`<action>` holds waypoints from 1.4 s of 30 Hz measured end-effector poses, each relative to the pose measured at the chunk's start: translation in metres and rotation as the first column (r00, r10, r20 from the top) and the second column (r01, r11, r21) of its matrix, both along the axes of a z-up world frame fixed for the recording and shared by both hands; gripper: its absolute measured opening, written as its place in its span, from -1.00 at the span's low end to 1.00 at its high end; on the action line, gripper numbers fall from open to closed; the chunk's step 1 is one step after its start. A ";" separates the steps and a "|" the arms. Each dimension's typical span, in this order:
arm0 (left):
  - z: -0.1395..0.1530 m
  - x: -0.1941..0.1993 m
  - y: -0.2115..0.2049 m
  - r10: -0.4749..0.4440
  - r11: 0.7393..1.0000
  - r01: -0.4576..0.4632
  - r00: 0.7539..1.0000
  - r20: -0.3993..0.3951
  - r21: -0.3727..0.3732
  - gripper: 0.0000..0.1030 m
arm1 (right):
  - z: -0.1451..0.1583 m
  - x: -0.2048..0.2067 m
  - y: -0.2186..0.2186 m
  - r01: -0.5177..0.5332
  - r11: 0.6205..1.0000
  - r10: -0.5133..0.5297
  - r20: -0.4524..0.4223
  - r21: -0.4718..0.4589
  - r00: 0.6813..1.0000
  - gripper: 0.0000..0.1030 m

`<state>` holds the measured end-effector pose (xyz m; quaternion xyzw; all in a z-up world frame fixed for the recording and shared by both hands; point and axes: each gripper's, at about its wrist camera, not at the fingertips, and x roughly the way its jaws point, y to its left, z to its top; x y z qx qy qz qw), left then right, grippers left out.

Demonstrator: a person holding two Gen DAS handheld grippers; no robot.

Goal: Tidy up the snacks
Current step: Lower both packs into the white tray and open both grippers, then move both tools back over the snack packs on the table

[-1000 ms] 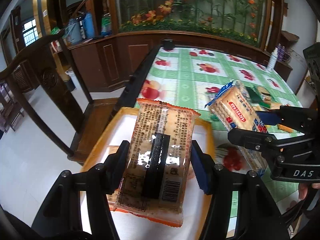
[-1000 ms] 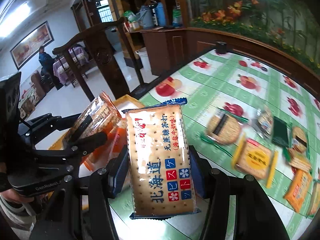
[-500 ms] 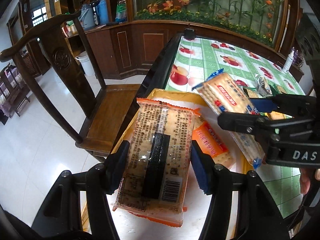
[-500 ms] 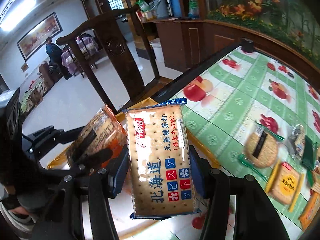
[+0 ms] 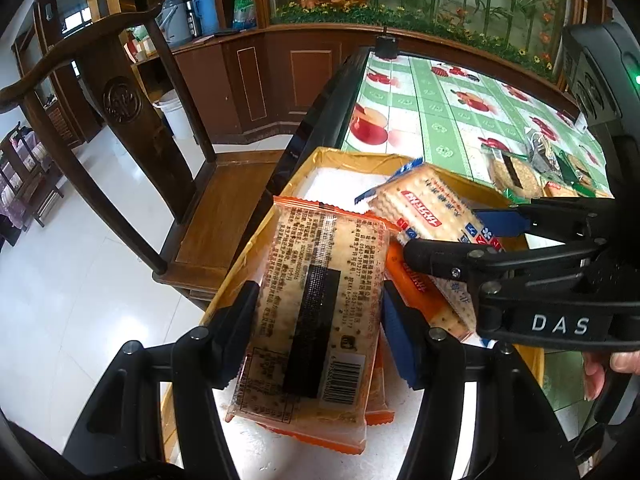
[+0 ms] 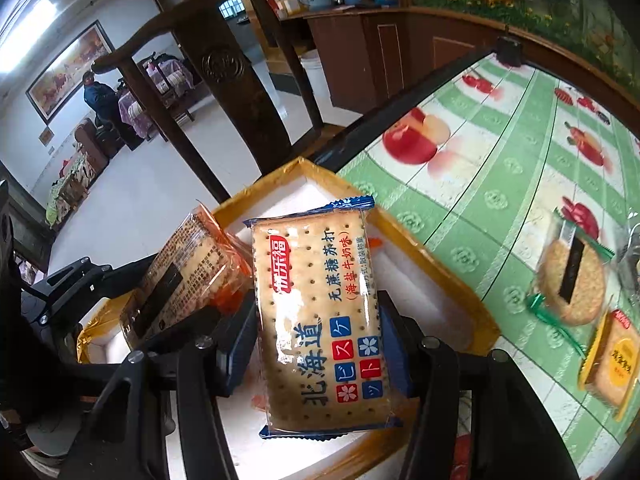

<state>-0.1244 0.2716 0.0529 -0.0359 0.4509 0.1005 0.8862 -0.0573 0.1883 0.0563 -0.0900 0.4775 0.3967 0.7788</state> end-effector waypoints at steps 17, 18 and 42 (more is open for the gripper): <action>-0.002 0.000 -0.003 0.030 0.998 -0.028 0.999 -0.028 0.064 0.55 | 0.017 -0.006 -0.022 0.049 0.998 -0.050 0.030 0.037 0.998 0.15; -0.001 -0.001 -0.004 0.031 0.997 -0.029 0.999 -0.025 0.070 0.56 | 0.017 -0.006 -0.026 0.051 0.998 -0.052 0.028 0.042 0.998 0.15; 0.050 0.035 -0.116 -0.153 0.988 0.154 0.988 0.028 -0.022 0.67 | 0.017 0.028 -0.200 0.350 0.936 -0.352 0.050 0.041 0.935 0.20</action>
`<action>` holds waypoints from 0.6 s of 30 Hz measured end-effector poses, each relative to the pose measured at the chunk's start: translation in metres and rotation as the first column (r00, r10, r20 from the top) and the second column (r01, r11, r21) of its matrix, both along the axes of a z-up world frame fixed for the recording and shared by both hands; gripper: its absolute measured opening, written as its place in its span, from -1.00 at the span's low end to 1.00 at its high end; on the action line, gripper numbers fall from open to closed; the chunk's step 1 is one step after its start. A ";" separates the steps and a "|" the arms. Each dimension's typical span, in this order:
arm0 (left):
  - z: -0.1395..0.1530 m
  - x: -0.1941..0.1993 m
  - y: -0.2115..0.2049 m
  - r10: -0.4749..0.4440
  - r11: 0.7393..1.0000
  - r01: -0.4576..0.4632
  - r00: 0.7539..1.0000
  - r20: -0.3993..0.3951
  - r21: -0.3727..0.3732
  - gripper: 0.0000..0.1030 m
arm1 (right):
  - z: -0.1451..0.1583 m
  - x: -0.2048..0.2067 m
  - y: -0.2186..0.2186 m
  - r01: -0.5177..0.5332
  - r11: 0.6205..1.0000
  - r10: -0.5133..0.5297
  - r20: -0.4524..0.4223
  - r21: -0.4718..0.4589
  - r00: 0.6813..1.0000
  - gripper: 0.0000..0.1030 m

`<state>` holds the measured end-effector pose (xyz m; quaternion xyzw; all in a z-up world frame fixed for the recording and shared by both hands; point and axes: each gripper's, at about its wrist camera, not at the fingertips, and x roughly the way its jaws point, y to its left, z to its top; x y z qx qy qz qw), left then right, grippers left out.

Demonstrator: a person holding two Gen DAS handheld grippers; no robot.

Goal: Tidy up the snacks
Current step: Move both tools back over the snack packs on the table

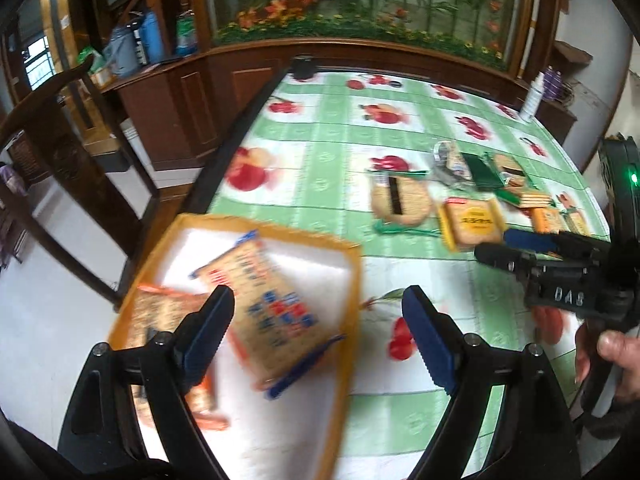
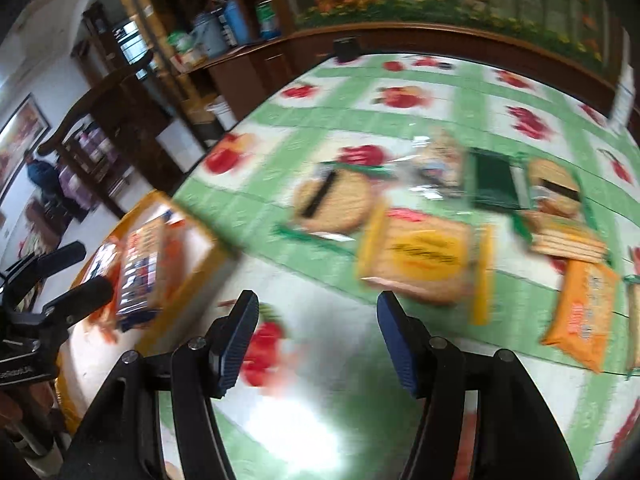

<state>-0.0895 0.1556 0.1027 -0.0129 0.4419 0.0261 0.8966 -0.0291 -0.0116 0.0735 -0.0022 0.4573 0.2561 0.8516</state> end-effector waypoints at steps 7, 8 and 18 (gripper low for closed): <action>0.009 0.020 -0.030 -0.032 0.999 0.032 0.999 0.002 0.032 0.67 | 0.000 0.047 -0.031 0.118 0.981 -0.104 0.098 -0.151 0.990 0.20; 0.011 0.022 -0.031 -0.037 0.999 0.037 0.999 -0.001 0.034 0.67 | -0.003 0.055 -0.031 0.124 0.978 -0.109 0.095 -0.166 0.989 0.20; 0.028 0.042 -0.028 -0.028 0.997 0.027 0.999 -0.022 -0.074 0.67 | -0.033 0.107 -0.018 0.101 0.937 -0.084 0.066 -0.334 0.994 0.20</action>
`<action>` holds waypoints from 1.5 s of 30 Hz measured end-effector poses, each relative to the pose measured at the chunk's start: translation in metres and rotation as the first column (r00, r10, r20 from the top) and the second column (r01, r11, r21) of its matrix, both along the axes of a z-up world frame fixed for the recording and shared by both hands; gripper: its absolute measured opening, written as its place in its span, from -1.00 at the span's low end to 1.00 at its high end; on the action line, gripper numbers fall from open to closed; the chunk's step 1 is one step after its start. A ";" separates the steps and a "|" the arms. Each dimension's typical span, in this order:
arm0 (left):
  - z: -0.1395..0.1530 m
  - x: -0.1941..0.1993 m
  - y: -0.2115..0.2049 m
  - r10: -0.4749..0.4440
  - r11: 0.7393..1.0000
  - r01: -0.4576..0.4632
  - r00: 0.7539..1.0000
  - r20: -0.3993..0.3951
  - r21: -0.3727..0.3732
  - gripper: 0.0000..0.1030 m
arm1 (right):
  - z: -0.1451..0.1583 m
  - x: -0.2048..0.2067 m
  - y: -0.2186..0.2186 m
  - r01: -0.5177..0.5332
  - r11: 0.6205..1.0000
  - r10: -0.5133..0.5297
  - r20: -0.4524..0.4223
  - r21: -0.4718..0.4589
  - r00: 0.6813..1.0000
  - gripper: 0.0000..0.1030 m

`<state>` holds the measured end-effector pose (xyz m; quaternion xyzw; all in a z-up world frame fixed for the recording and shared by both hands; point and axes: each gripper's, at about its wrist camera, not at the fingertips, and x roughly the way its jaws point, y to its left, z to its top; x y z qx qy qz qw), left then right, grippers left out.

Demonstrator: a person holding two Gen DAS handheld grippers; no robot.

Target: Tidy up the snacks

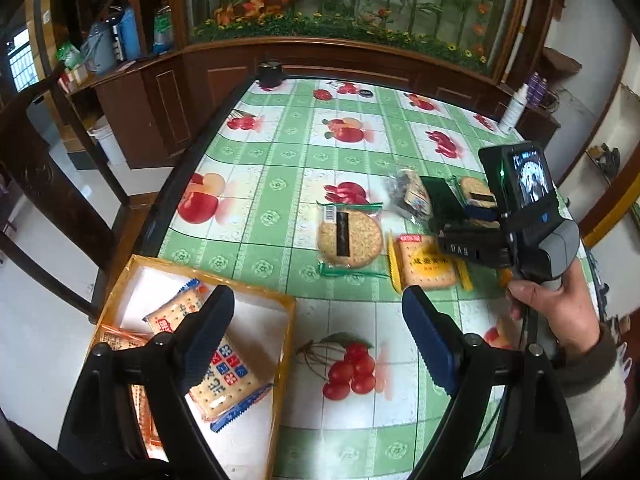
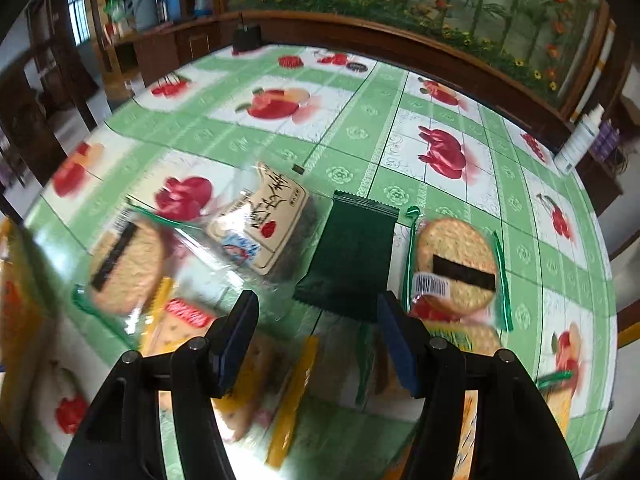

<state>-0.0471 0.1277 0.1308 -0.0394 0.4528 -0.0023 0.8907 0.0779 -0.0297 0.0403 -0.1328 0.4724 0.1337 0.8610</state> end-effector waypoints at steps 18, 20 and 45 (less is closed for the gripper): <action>-0.024 -0.054 0.001 -0.010 0.997 0.017 0.995 -0.099 0.070 0.67 | 0.017 -0.118 -0.039 -0.146 0.959 0.166 -0.064 0.244 0.984 0.37; -0.026 -0.069 0.010 0.030 0.998 -0.024 0.994 -0.109 0.059 0.67 | 0.023 -0.121 -0.049 -0.123 0.960 0.139 -0.045 0.252 0.989 0.37; -0.117 0.042 -0.104 -0.087 0.996 0.091 0.966 -0.243 0.006 0.72 | 0.004 -0.077 -0.169 0.330 0.875 -0.286 -0.173 0.354 0.942 0.54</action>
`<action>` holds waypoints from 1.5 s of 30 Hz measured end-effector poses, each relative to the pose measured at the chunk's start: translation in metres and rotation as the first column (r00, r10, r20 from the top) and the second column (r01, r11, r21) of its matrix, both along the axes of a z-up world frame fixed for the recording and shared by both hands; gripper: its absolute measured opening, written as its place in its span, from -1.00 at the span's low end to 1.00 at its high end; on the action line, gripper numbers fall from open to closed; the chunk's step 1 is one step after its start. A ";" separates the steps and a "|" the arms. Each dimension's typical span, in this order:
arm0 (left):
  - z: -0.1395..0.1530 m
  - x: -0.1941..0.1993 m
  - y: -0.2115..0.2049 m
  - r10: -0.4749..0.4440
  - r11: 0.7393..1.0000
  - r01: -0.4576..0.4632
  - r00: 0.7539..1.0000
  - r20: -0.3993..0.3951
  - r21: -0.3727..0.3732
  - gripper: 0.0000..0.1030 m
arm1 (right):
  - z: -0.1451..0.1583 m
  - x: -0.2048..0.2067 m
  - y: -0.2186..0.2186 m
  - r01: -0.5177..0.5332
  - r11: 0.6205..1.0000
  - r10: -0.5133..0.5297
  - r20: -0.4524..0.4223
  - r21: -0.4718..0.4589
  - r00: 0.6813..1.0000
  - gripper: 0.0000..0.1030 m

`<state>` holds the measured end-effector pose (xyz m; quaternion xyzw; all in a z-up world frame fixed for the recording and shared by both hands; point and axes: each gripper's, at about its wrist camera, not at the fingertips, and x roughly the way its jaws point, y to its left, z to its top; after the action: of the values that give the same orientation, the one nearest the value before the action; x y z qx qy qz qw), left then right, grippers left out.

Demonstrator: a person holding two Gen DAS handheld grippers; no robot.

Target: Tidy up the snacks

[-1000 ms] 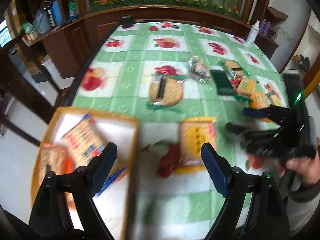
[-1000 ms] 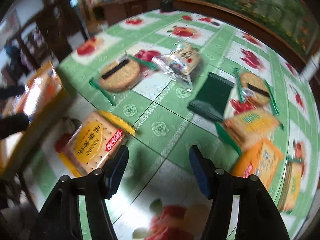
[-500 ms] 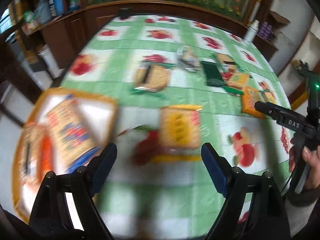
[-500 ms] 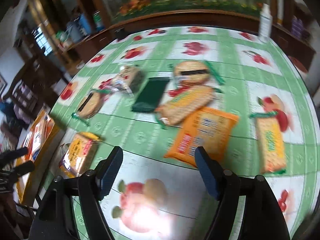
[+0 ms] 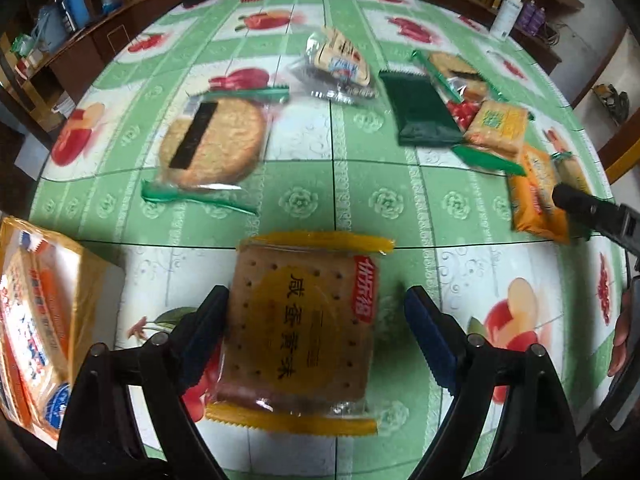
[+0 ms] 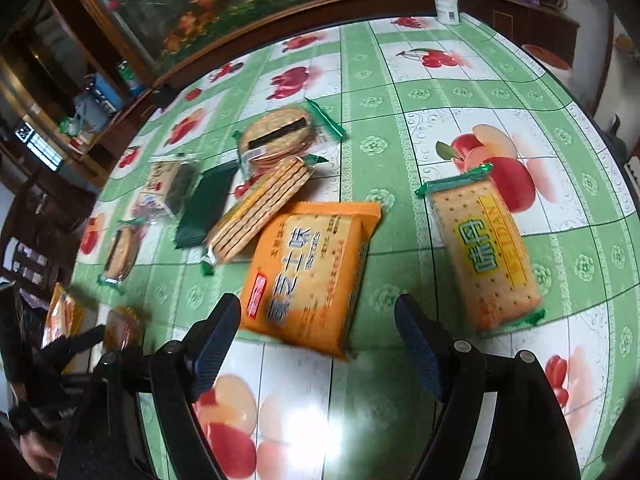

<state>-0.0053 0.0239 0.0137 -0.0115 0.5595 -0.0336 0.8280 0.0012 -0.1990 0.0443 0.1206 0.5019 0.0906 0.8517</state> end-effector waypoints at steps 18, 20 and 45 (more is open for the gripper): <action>0.001 -0.007 0.003 -0.032 0.999 0.029 0.995 0.097 0.037 0.36 | -0.012 -0.004 0.024 -0.076 0.975 0.085 0.037 -0.208 0.996 0.38; 0.001 -0.011 0.002 -0.045 0.998 0.040 0.994 0.097 0.048 0.36 | -0.010 -0.015 0.020 -0.077 0.980 0.086 0.043 -0.186 0.995 0.38; 0.076 -0.096 0.054 -0.027 1.000 0.022 0.967 0.254 0.022 0.36 | 0.036 -0.076 0.113 -0.291 0.954 0.298 0.165 -0.064 0.940 0.37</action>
<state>-0.1016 0.0783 0.0895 0.0077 0.4493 -0.0395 0.8925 -0.0745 -0.0858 0.0800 0.0191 0.4402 0.2174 0.8709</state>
